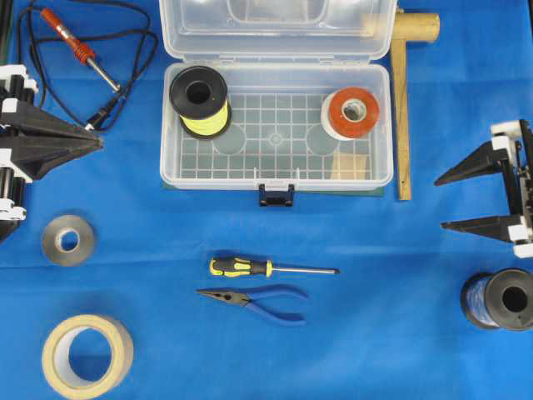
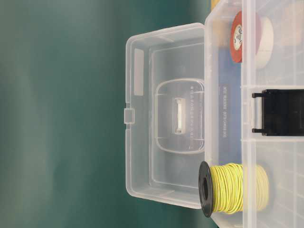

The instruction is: Pick the screwdriver from the toolbox among several items.

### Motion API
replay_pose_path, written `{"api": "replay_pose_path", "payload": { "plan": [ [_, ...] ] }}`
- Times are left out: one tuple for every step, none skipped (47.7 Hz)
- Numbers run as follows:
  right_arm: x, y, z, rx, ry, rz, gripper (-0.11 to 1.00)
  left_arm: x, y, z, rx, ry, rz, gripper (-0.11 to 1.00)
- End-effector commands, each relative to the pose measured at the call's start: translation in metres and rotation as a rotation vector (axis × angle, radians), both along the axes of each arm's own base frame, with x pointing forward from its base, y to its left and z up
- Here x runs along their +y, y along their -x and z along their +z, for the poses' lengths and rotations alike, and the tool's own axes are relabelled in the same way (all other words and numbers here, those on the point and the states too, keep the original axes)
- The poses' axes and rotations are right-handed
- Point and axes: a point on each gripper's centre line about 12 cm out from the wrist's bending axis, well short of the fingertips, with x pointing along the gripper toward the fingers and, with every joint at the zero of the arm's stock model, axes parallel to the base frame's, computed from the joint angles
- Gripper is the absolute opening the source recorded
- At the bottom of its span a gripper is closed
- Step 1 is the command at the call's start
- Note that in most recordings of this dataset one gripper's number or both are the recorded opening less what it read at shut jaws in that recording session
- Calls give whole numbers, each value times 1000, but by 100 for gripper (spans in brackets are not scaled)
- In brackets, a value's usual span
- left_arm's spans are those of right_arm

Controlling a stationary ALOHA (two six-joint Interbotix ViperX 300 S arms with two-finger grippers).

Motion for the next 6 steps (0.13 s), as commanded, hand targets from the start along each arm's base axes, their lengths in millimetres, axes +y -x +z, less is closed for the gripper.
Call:
{"api": "replay_pose_path", "payload": {
  "plan": [
    [-1, 1, 3, -34, -2, 0, 75, 0, -1, 4, -12, 3, 0, 0],
    [-1, 2, 2, -34, -2, -1, 75, 0, -1, 4, -11, 3, 2, 0],
    [-1, 2, 2, -37, -3, -2, 75, 0, -1, 4, -11, 3, 0, 0],
    [-2, 2, 1, -37, -3, -3, 75, 0, -1, 4, -11, 3, 0, 0],
    [-2, 3, 1, -37, -3, -3, 75, 0, -1, 4, -11, 4, 1, 0],
    [-2, 3, 1, -36, -3, -4, 75, 0, -1, 4, -11, 4, 1, 0]
  ]
}}
